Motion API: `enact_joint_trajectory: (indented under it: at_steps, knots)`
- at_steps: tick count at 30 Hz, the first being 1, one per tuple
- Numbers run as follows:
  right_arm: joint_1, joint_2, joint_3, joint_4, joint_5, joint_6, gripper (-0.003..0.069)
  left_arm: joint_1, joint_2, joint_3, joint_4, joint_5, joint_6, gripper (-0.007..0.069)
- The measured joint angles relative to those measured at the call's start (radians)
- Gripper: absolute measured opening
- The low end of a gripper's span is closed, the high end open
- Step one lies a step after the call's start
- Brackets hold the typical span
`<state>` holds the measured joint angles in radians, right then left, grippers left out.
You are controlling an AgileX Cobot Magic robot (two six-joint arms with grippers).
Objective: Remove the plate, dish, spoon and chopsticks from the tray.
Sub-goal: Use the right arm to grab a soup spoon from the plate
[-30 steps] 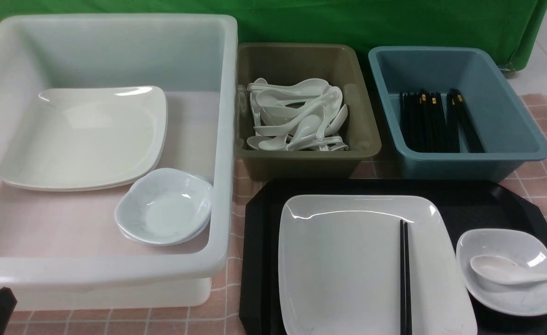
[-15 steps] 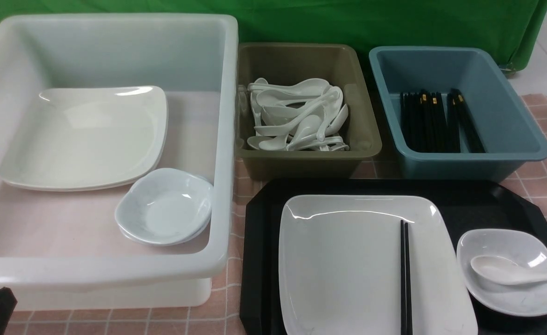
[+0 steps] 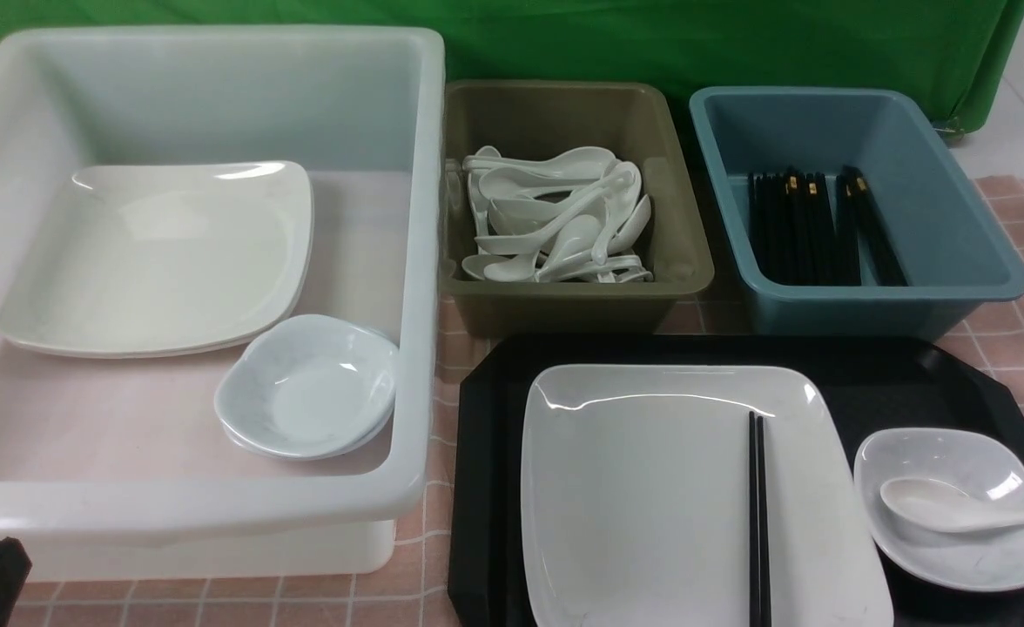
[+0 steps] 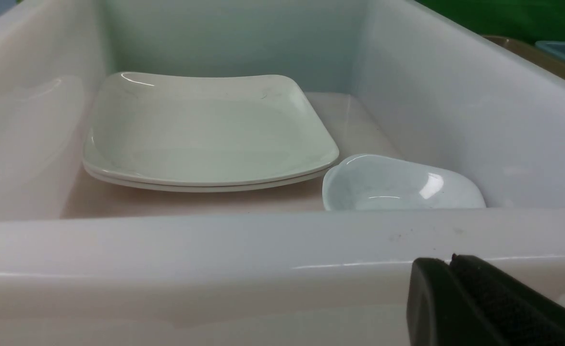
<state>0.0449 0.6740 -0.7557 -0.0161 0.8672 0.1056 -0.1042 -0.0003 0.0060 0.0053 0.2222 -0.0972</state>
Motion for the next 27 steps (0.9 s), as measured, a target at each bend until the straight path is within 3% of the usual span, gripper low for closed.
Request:
enact_joint_trajectory:
  at_steps: [3, 8, 11, 15, 20, 27]
  knots:
    - [0.000, 0.186, -0.015, -0.045, 0.073, -0.024, 0.0064, 0.000, 0.000, 0.000, 0.000, 0.000, 0.000, 0.0020]
    - [0.000, 0.391, -0.017, -0.110, 0.050, -0.035, 0.0165, 0.000, 0.000, 0.000, -0.005, 0.000, 0.000, 0.0020]
    - [0.000, 0.543, -0.019, -0.123, -0.030, -0.033, 0.0304, 0.000, 0.000, 0.000, 0.000, 0.000, 0.000, 0.0020]
    - [0.000, 0.654, -0.032, -0.124, -0.093, -0.032, 0.0390, 0.000, 0.000, 0.000, -0.005, 0.000, 0.000, 0.0020]
    - [0.008, 0.758, -0.100, -0.116, -0.088, -0.096, 0.0424, 0.000, 0.000, 0.000, -0.005, 0.000, 0.000, 0.0020]
    - [0.096, 0.841, -0.164, -0.143, -0.149, -0.236, 0.0429, 0.000, 0.000, 0.000, -0.005, 0.000, 0.000, 0.0020]
